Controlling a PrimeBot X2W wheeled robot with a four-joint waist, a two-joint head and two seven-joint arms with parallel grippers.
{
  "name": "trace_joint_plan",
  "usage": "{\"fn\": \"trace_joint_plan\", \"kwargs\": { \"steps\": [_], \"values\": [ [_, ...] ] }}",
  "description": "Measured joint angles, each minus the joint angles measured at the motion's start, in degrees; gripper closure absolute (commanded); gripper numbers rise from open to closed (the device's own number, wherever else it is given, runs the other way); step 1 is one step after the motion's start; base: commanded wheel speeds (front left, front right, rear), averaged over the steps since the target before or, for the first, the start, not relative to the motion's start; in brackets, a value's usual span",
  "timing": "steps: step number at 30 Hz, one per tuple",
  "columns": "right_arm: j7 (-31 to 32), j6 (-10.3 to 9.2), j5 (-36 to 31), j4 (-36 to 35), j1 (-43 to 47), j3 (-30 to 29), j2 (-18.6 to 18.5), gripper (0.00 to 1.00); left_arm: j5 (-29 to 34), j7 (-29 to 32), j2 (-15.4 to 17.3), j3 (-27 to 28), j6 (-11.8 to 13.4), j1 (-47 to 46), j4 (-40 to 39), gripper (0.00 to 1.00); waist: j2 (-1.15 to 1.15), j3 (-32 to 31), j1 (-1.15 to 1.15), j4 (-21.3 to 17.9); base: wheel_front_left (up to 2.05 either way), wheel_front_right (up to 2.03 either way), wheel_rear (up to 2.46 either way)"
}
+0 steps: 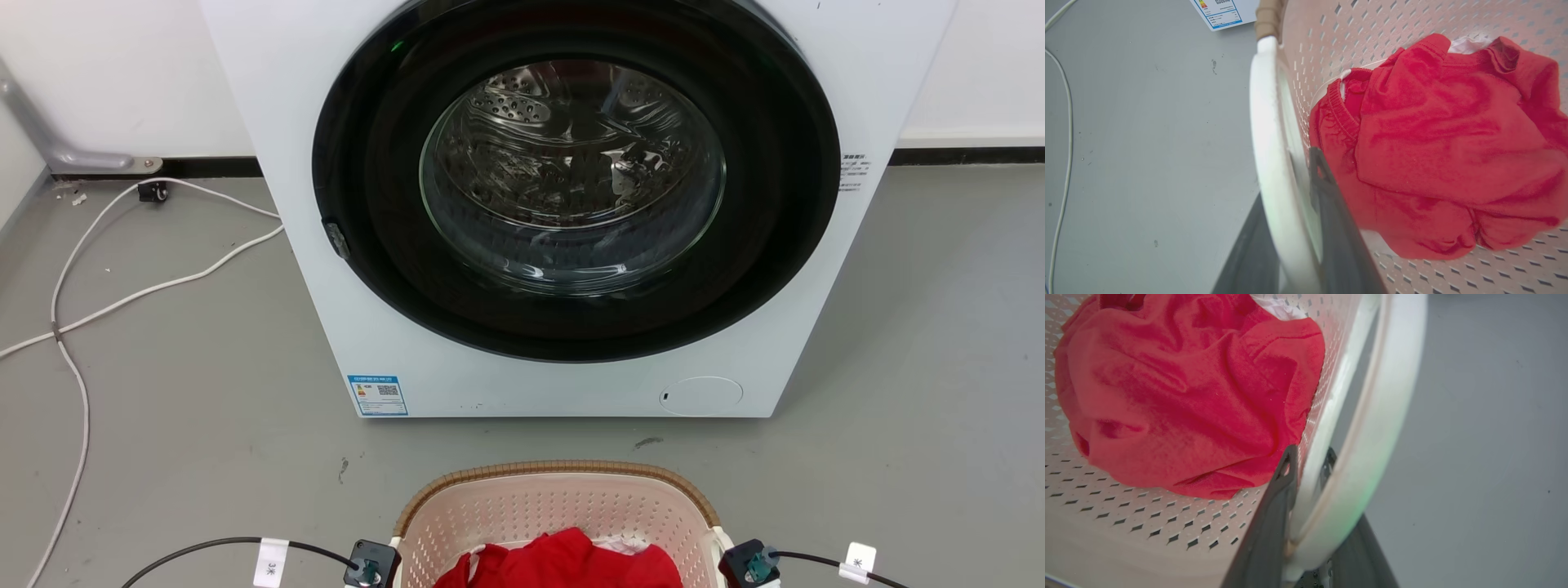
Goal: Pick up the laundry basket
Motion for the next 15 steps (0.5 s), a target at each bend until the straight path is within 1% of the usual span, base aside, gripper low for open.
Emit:
{"fn": "trace_joint_plan", "kwargs": {
  "steps": [15],
  "values": [
    [0.64,0.0,2.85,0.75,-0.1,3.19,-0.07,1.0,-1.63,0.11,0.04,-0.96,0.05,0.42,0.02,1.0,0.0,-0.51,0.0,-0.58,0.0,0.0,0.0]
  ]
}}
